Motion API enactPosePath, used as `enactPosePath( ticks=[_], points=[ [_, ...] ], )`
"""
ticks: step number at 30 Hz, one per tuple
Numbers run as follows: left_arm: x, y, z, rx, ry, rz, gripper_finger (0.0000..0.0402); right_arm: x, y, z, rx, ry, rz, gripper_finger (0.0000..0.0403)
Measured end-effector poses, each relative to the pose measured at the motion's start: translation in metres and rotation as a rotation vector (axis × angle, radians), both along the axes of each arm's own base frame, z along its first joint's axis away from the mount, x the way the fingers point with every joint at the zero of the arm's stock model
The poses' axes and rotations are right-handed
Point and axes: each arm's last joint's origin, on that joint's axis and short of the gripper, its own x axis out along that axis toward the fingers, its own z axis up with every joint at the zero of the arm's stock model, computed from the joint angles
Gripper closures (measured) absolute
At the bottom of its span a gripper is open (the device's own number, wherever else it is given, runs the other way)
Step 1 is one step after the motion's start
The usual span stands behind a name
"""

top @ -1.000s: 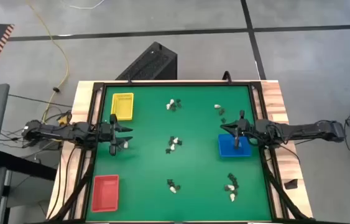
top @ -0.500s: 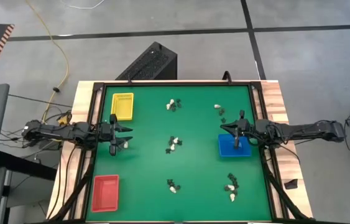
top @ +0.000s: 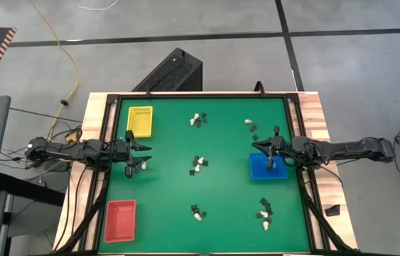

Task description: Sort Halloween decoration

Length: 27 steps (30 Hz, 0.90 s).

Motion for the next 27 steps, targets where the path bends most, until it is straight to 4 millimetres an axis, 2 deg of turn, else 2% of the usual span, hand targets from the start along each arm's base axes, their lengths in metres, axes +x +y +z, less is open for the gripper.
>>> enactPosePath(
  ticks=[22, 27],
  points=[
    [0.0000, 0.0000, -0.0001, 0.002, 0.000, 0.000, 0.0251, 0.0000, 0.0000, 0.0000, 0.000, 0.000, 0.000, 0.0355],
    [0.0000, 0.0000, 0.0005, 0.100, 0.006, 0.004, 0.0251, 0.0000, 0.0000, 0.0000, 0.000, 0.000, 0.000, 0.0355]
  ],
)
